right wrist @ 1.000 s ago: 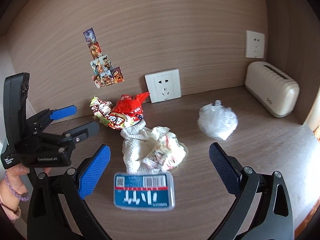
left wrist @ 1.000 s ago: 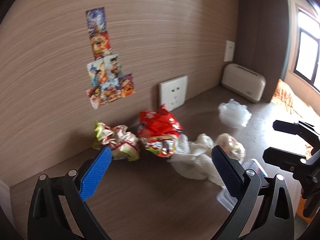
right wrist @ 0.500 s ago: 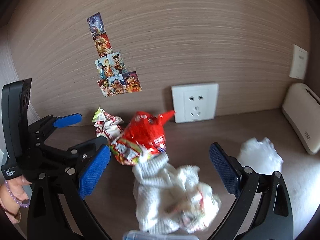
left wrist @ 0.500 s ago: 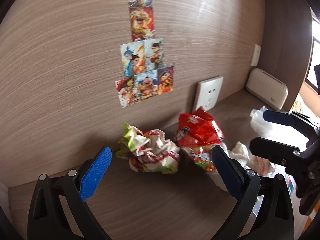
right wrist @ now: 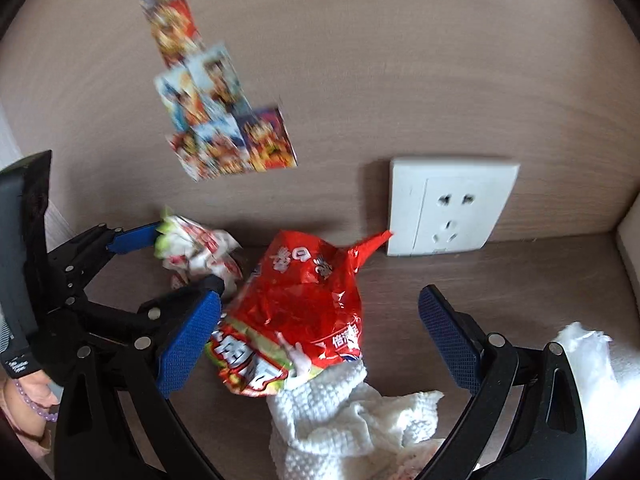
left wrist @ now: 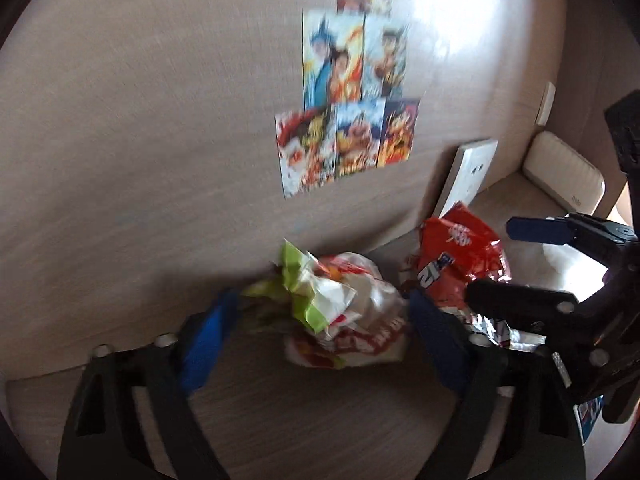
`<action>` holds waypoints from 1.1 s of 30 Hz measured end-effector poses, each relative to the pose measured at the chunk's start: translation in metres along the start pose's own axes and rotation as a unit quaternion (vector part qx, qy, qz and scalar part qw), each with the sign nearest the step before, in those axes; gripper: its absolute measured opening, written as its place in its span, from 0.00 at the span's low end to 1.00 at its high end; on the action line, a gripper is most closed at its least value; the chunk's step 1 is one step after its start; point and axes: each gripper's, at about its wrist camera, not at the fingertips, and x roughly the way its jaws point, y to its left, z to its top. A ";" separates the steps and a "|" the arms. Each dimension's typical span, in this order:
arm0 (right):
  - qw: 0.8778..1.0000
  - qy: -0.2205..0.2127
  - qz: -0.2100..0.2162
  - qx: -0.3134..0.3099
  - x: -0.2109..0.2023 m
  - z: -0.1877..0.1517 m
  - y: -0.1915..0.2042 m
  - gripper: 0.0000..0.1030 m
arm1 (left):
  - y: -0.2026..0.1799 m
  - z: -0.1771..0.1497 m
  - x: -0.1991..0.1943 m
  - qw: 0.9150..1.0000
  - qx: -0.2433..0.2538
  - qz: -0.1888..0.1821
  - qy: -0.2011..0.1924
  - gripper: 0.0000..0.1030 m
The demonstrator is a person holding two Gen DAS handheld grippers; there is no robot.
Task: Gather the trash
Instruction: 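Grasp the crumpled green-white wrapper with the left tool while the right tool grasps the red snack bag, then carry the wrapper and red snack bag over the white bin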
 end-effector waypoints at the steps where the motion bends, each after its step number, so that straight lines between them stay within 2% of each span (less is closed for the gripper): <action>1: 1.000 0.011 0.006 0.001 0.006 0.002 0.000 0.96 | 0.000 0.000 0.005 1.000 0.003 0.002 0.008 0.69; 3: 0.999 0.026 0.019 0.009 0.014 0.005 -0.002 0.94 | 0.003 0.000 0.009 1.000 -0.003 -0.007 0.012 0.66; 4: 0.999 0.032 0.032 0.016 0.017 0.007 -0.005 0.83 | 0.004 0.001 0.009 1.000 -0.008 -0.011 0.011 0.64; 5: 0.998 0.042 0.041 0.020 0.021 0.008 -0.006 0.64 | 0.005 0.001 0.009 1.000 -0.012 -0.017 0.011 0.62; 6: 0.997 0.060 0.044 0.021 0.026 0.007 -0.007 0.64 | 0.006 0.000 0.009 1.000 -0.012 -0.019 0.011 0.60; 8: 0.997 0.064 0.047 0.022 0.029 0.006 -0.009 0.59 | 0.006 -0.002 0.005 1.000 -0.007 -0.022 0.008 0.55; 11: 0.999 0.037 0.029 -0.011 0.017 0.007 0.005 0.58 | 0.004 -0.004 -0.006 1.000 -0.007 -0.025 0.004 0.52; 14: 1.000 0.004 0.025 -0.019 -0.009 0.008 0.015 0.58 | 0.002 -0.001 -0.027 0.999 -0.010 -0.030 -0.009 0.52; 22: 0.995 -0.101 0.004 -0.001 -0.121 0.006 0.010 0.58 | -0.041 0.008 -0.123 0.996 0.029 -0.028 -0.079 0.52; 28: 0.988 -0.152 -0.013 0.038 -0.204 -0.020 -0.009 0.58 | -0.093 0.006 -0.177 0.989 0.076 -0.064 -0.113 0.52; 33: 0.979 -0.180 -0.066 0.067 -0.268 -0.063 -0.026 0.58 | -0.151 -0.003 -0.202 0.979 0.121 -0.115 -0.121 0.52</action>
